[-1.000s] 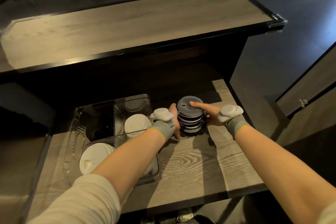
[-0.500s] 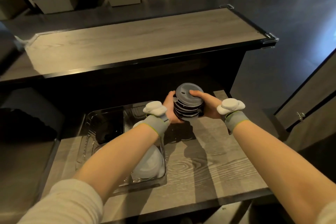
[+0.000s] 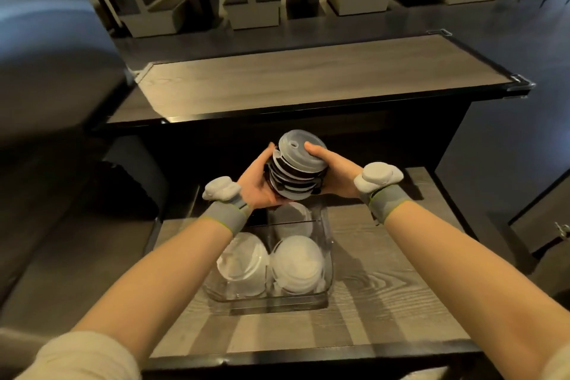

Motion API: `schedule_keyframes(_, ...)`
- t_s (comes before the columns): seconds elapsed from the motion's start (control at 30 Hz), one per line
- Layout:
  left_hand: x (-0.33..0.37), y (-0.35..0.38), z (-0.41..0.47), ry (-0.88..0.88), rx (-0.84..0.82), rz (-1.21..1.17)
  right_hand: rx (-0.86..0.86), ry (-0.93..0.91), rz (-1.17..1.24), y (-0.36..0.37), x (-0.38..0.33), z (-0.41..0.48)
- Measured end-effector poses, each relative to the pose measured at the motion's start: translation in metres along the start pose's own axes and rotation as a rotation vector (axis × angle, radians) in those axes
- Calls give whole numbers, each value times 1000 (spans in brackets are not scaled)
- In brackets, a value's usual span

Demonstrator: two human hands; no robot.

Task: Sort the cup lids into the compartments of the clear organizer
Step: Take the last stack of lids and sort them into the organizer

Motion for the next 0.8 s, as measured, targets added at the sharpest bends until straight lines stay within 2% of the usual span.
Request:
schedule_keyframes(0.1, 8, -31, -5, 47, -24, -34, 85, -7, -86, 22, -6, 17)
schedule_keyframes(0.2, 15, -61, -8, 72, -54, -67, 243, -158, -266, 38, -19, 26)
schedule_keyframes(0.27, 17, -75, -8, 102, -47, -69, 287, -304, -411, 44, -28, 22)
schedule_keyframes(0.33, 18, -84, -9, 124, -55, -59, 277, -408, -563, 54, -35, 20)
schedule_keyframes(0.53, 23, -97, -12, 179, -33, -76, 204, -367, -747, 80, -38, 23)
schedule_keyframes(0.6, 24, -103, -11, 198, -32, -62, 219, -375, -765, 83, -38, 23)
schedule_keyframes(0.8, 26, -116, -11, 224, -41, -51, 222, -364, -556, 90, -43, 15)
Point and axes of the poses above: each hand's wrist, its own z-axis towards the middle knuckle, its own y-axis out of the palm, x = y × z, the point moved 4 cm from there along z, towards the middle knuckle, and after that the axes turned 12 degrees about -z, right-handed, at the moved point
